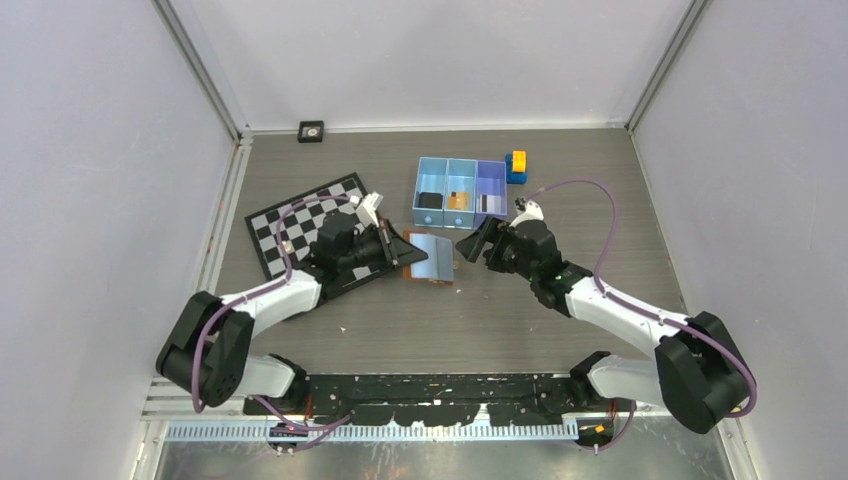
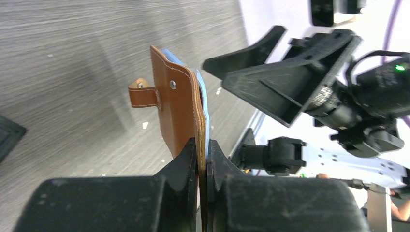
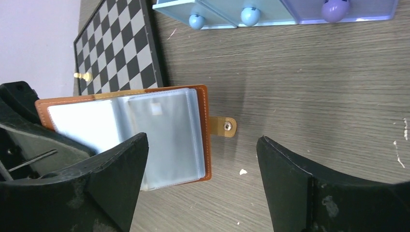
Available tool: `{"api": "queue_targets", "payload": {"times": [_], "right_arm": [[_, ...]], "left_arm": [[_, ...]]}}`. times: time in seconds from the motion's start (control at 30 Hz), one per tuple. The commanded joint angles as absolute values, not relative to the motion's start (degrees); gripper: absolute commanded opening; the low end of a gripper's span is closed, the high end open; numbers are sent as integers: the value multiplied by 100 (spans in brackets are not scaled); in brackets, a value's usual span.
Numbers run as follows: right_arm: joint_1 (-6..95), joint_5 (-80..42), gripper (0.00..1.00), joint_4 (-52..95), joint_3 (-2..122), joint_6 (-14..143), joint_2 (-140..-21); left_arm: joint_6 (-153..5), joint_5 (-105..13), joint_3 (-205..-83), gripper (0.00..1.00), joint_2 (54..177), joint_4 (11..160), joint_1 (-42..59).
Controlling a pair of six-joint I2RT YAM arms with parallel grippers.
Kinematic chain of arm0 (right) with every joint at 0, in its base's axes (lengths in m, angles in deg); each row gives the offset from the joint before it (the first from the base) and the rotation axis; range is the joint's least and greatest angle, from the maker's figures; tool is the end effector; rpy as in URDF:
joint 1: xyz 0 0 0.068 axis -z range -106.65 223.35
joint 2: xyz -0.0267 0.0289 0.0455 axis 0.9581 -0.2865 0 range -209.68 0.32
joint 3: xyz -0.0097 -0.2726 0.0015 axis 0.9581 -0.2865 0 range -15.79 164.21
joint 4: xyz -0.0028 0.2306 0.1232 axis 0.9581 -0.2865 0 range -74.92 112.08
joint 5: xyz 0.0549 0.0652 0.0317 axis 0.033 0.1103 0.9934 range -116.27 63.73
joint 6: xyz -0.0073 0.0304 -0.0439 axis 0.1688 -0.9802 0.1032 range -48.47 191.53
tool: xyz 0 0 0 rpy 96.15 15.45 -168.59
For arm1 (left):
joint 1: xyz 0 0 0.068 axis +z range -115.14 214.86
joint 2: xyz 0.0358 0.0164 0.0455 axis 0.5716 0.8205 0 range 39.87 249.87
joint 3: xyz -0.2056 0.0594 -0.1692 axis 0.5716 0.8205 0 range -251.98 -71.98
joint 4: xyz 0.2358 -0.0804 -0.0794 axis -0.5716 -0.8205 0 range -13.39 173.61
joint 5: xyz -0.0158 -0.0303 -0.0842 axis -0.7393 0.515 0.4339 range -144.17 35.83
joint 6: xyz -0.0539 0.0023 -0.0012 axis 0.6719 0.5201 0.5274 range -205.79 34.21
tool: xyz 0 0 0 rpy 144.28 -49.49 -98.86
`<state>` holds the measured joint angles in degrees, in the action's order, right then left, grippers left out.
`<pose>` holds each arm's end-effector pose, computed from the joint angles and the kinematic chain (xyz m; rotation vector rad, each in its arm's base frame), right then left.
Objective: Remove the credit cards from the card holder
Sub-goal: Remove the credit card from the card holder.
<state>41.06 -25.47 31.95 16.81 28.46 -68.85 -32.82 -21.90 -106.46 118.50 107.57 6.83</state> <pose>0.2168 0.1374 0.2132 0.1921 2.1332 0.8187 0.2411 -0.1499 0.2088 -0.0401 2.1655 -1.4291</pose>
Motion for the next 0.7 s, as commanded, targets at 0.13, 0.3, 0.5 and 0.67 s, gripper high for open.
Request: {"api": "queue_targets", "payload": {"times": [0.13, 0.3, 0.5, 0.67], "right_arm": [[4092, -2166, 89, 3863, 1593, 2589, -6501], [4092, -1585, 89, 4998, 1278, 2338, -6551], [4096, -1100, 89, 6040, 896, 2149, -6306], [4101, -835, 89, 6584, 793, 1685, -6370]], "left_arm": [[-2921, -1804, -10339, 0, 10873, 12109, 683], [-2955, -1788, -10196, 0, 10421, 12380, 683], [-2788, -1718, -10067, 0, 10191, 12760, 683], [-2485, -1582, -10028, 0, 10139, 13130, 683]]}}
